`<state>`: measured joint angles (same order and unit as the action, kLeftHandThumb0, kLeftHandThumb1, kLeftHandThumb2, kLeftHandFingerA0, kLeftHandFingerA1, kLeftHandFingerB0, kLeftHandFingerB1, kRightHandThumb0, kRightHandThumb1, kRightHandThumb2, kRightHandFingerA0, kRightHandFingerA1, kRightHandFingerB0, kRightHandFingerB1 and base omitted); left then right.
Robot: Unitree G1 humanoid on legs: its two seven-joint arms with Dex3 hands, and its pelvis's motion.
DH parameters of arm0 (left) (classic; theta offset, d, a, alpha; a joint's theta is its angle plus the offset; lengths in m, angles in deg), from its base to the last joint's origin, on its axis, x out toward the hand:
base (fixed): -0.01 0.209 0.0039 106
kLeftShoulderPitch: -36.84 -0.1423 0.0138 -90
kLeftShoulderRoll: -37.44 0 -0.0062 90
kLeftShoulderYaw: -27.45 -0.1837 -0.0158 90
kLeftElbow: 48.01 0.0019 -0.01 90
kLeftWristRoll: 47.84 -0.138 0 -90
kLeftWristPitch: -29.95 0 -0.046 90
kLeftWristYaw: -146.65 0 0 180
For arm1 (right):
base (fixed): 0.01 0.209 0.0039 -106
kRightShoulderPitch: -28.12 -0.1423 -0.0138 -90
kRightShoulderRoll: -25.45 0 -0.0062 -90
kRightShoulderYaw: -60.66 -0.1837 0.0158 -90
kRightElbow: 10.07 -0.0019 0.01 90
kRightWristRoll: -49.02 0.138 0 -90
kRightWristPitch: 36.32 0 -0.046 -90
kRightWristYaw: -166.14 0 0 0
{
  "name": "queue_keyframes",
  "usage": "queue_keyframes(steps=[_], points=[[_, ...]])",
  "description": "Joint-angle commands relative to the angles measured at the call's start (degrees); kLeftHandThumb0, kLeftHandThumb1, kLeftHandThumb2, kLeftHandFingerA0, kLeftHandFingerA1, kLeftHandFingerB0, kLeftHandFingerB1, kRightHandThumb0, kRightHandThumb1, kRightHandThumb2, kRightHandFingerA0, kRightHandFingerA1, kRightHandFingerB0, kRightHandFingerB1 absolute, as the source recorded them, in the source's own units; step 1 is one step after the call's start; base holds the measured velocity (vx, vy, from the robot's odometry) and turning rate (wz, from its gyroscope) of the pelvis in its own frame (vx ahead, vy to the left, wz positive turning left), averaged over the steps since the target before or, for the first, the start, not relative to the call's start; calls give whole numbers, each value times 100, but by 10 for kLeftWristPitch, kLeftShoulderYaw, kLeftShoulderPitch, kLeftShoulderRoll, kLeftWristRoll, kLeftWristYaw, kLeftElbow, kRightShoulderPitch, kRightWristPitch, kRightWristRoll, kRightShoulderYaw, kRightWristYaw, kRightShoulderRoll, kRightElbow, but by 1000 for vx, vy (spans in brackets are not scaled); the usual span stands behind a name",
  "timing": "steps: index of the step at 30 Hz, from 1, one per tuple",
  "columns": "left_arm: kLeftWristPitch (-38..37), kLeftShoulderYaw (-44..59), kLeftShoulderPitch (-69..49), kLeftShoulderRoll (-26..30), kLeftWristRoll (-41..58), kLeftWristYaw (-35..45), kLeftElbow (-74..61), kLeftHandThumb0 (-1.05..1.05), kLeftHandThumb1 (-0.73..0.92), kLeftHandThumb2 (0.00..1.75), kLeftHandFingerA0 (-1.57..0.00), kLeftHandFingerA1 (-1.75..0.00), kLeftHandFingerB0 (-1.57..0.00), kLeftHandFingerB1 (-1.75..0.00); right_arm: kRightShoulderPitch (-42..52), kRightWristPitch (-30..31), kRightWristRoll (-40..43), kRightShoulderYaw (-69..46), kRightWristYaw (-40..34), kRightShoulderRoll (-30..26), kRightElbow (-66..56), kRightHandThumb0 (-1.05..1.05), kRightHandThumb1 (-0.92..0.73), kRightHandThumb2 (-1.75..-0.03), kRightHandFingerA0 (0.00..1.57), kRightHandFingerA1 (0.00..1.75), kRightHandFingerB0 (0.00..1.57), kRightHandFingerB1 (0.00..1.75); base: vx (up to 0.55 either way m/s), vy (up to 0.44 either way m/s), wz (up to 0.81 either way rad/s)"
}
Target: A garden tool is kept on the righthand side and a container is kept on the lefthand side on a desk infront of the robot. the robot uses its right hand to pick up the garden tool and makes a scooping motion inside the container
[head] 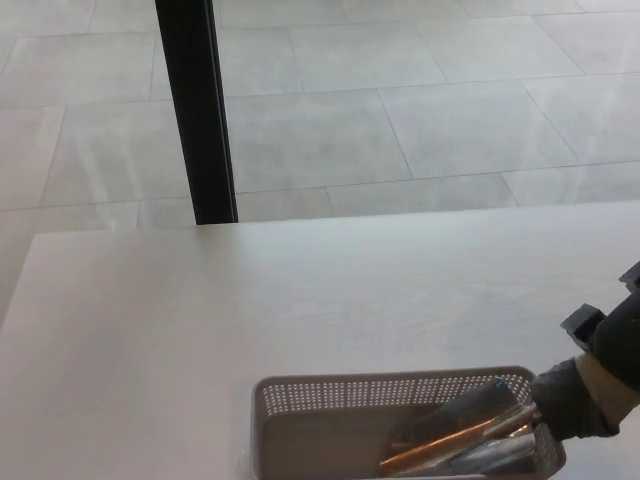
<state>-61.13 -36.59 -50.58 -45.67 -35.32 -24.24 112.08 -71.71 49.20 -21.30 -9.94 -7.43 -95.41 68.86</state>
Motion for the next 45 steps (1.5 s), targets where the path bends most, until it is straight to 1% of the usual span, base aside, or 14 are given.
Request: queue_keyframes(steps=[1,6,7,11,15,16,19,20,21,22,31,37,39,45], points=[[-16,-7,-9,7,-3,4,-4,-50,69,60,-60,-64,-41,-51,19,14,-40,39,69,36,-19,-40,-58,-87,95,175,84,125,0,0,0],[-11,0,-10,3,8,5,-7,-46,68,59,-63,-68,-40,-54,11,31,-38,59,109,76,-23,-42,-62,-78,94,175,82,121,0,0,0],[-12,3,-11,2,10,6,-8,-46,68,59,-62,-68,-40,-54,5,31,-40,64,113,82,-21,-50,-52,-101,121,136,87,107,0,0,0],[-12,-1,-10,4,5,3,-1,-46,70,61,-58,-63,-36,-51,-14,37,-61,78,110,104,-15,-45,-73,-71,95,175,83,122,0,0,0],[-10,-2,-11,6,3,-1,-3,-48,67,60,-65,-65,-41,-51,-57,35,-62,83,140,116,-21,-48,-53,-104,119,134,87,109,0,0,0],[-8,-1,-12,5,5,-1,-6,-47,68,60,-64,-66,-40,-51,-67,28,-55,82,127,117,-17,-40,-60,-87,96,175,83,130,0,0,0],[0,-1,-9,5,6,-4,-9,-45,70,61,-61,-65,-38,-51,-101,28,-69,87,116,125,-11,-40,-54,-94,98,175,85,121,0,0,0],[-2,-3,-9,5,4,-3,-10,-44,69,60,-60,-64,-39,-51,-110,26,-67,87,109,128,-8,-47,-48,-107,122,135,93,113,0,0,0],[-5,-7,-13,6,1,3,-14,-46,71,61,-61,-66,-41,-54,-116,18,-60,84,76,130,-3,-39,-50,-97,104,175,85,145,0,0,7],[-4,-5,-14,6,2,0,-16,-45,69,60,-63,-67,-41,-55,-122,9,-40,79,70,136,1,-47,-46,-107,126,138,97,117,0,0,8],[-6,-3,-17,11,4,3,-9,-46,67,60,-65,-69,-43,-55,-96,37,31,19,24,208,14,-33,-42,-95,95,175,73,148,0,0,2],[-2,0,-16,13,7,10,-7,-43,69,61,-61,-66,-43,-54,-50,57,121,-59,37,264,9,-29,-41,-100,96,175,87,87,0,0,0],[2,3,-11,12,10,4,-2,-43,69,60,-63,-67,-43,-54,-27,75,164,-99,53,281,6,-24,-44,-102,89,175,75,150,0,0,0],[-2,1,-16,15,8,8,-5,-45,68,60,-64,-69,-43,-54,13,125,249,-204,78,329,15,-22,-51,-111,88,175,79,146,0,0,0]])
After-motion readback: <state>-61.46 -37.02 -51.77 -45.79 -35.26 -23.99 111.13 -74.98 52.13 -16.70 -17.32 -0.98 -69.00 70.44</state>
